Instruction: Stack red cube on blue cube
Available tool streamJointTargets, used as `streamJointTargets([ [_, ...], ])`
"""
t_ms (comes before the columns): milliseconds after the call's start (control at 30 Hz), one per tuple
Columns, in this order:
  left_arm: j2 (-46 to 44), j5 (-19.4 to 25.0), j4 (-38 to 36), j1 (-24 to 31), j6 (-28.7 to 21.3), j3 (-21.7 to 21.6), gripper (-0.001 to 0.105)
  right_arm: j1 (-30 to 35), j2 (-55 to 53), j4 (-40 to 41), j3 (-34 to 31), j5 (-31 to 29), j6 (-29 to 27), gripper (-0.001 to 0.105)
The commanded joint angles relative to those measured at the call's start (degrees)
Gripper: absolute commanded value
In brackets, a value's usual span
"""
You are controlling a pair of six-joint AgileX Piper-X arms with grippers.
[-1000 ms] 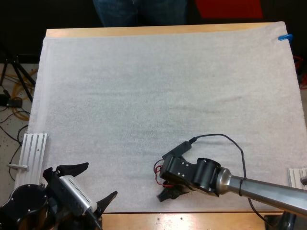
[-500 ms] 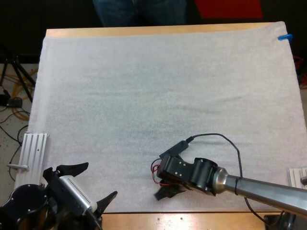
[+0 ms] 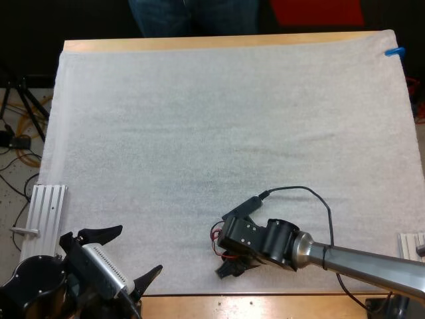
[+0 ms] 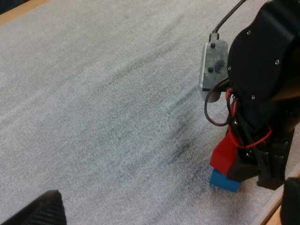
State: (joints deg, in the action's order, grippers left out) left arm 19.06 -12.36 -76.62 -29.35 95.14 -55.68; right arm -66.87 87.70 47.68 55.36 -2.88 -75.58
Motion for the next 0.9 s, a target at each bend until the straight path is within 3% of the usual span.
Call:
streamJointTargets([
  [0, 0.10, -0.25, -0.29, -0.27, 0.40, -0.11, 0.087, -0.04, -0.09, 1.15, 0.96, -0.92, -0.02, 0.062],
  [333, 0.10, -0.25, -0.18, -0.27, 0.40, -0.11, 0.087, -0.04, -0.81, 6.78, 6.90, -1.56, -0.40, 0.062],
  [500, 0.10, -0.25, 0.44, -0.27, 0.40, -0.11, 0.087, -0.04, -4.16, 10.45, 9.46, -6.38, -0.52, 0.062],
  [733, 0.22, -0.25, 6.29, -0.27, 0.87, -0.11, 0.087, 0.86, -11.29, 11.72, 10.38, -9.02, -3.51, 0.062],
  [867, 1.61, -0.25, 10.30, -0.27, 2.70, -0.11, 0.087, 6.12, -13.70, 11.39, 10.38, -9.02, -6.93, 0.062],
])
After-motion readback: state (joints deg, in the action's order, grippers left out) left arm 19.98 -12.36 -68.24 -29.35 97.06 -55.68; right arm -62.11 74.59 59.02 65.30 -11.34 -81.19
